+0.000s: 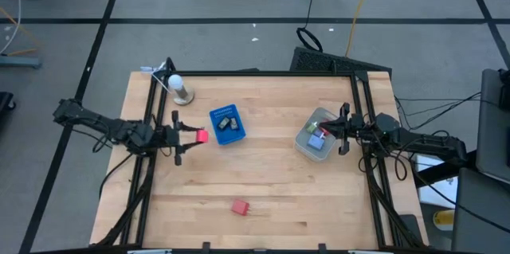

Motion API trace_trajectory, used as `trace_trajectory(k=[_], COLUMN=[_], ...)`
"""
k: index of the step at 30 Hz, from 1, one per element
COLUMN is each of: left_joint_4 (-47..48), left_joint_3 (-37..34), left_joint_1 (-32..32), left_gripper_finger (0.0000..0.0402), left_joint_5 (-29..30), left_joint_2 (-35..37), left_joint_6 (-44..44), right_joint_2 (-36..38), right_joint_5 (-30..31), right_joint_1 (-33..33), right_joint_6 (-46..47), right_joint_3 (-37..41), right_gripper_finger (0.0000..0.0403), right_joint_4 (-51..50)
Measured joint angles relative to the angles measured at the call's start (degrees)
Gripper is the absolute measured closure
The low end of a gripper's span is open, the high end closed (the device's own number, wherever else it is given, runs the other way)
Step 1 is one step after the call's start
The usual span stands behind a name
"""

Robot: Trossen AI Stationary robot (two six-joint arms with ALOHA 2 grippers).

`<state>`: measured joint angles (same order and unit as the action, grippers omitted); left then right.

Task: Pick & Place Office items
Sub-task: Put the pink charger adapter into the gray bin

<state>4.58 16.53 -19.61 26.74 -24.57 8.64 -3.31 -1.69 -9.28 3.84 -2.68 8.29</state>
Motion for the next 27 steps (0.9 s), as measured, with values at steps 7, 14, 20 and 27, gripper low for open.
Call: trace_trajectory(k=[7, 14, 20, 27], left_joint_4=[-7.93, -8.6, -8.11, -7.74], left_joint_3=[-8.1, -10.62, -11.49, -12.5], left_joint_1=[0.06, 0.06, 0.06, 0.06], left_gripper_finger=[0.0225, 0.0225, 0.0225, 0.0225], left_joint_5=[-0.23, -0.35, -1.41, -1.44], left_joint_2=[8.17, 12.25, 12.39, 12.39], left_joint_6=[1.08, 1.49, 1.21, 0.22], right_joint_2=[0.01, 0.0, 0.0, 0.0], right_joint_5=[0.07, 0.09, 0.1, 0.11], right_joint_1=[0.0, 0.0, 0.0, 0.0], right_joint_6=[-0.02, -0.03, -0.36, -0.68], right_joint_3=[0.0, 0.0, 0.0, 0.0], right_gripper_finger=[0.0399, 0.0399, 0.0399, 0.0399], right_joint_4=[0.0, 0.02, 0.02, 0.02])
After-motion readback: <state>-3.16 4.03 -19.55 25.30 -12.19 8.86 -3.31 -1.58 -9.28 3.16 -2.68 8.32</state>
